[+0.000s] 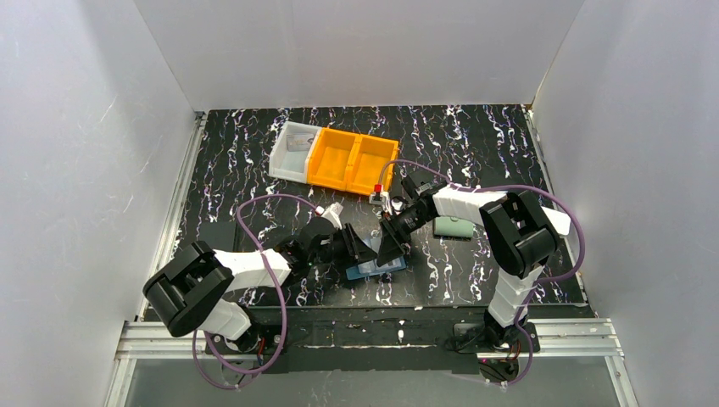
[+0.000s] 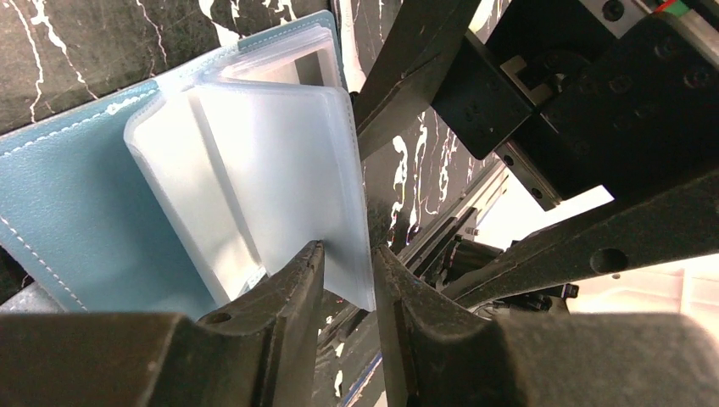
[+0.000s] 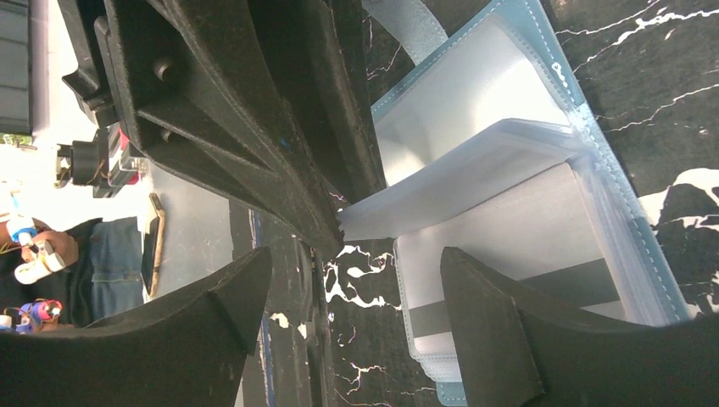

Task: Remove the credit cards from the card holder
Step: Remove the credit card from the card holder.

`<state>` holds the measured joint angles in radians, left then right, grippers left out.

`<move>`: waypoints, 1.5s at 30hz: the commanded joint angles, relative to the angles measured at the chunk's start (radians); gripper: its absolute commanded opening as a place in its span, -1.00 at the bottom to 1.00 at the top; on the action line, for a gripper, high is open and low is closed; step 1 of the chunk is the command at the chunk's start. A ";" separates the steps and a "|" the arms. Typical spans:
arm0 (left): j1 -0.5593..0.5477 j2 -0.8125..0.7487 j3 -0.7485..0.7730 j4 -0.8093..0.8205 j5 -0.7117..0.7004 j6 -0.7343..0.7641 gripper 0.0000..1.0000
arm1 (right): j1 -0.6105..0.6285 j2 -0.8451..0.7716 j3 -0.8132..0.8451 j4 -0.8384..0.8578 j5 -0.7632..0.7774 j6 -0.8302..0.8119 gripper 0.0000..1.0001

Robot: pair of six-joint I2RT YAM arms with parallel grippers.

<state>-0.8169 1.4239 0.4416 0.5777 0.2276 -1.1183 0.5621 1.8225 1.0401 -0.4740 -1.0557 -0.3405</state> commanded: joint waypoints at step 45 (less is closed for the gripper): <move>0.021 0.046 -0.089 0.130 -0.001 -0.025 -0.33 | -0.075 0.035 -0.005 0.114 -0.080 0.153 0.20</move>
<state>-0.8062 1.4887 0.3771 0.7048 0.2516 -1.1496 0.4973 1.8542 1.0386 -0.3843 -1.1282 -0.2028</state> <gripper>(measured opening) 0.334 0.608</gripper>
